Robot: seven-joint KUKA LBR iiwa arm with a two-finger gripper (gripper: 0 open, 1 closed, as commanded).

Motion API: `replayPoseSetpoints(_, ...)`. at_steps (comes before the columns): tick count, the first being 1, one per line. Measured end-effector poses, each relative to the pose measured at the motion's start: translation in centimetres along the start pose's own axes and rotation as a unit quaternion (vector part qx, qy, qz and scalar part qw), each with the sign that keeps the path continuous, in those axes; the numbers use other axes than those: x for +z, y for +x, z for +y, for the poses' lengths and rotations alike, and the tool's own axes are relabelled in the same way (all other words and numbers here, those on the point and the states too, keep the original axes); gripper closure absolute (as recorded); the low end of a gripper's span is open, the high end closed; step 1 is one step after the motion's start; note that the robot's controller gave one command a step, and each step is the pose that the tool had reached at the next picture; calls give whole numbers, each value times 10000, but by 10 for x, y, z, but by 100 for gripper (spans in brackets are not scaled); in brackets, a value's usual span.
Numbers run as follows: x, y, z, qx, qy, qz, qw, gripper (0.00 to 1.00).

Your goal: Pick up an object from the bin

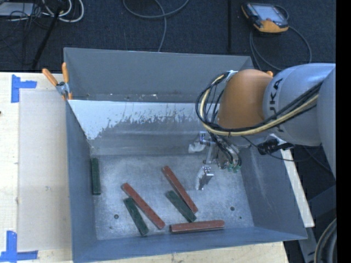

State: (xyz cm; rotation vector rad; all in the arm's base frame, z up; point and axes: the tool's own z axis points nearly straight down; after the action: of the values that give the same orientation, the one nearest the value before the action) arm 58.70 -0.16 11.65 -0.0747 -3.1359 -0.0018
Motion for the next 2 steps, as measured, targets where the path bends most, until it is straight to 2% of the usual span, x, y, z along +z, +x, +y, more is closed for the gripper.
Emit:
replayPoseSetpoints(1,-2,18,8,1445,0,-21,9895,0)
replayPoseSetpoints(2,21,38,24,2058,6,-13,9786,0)
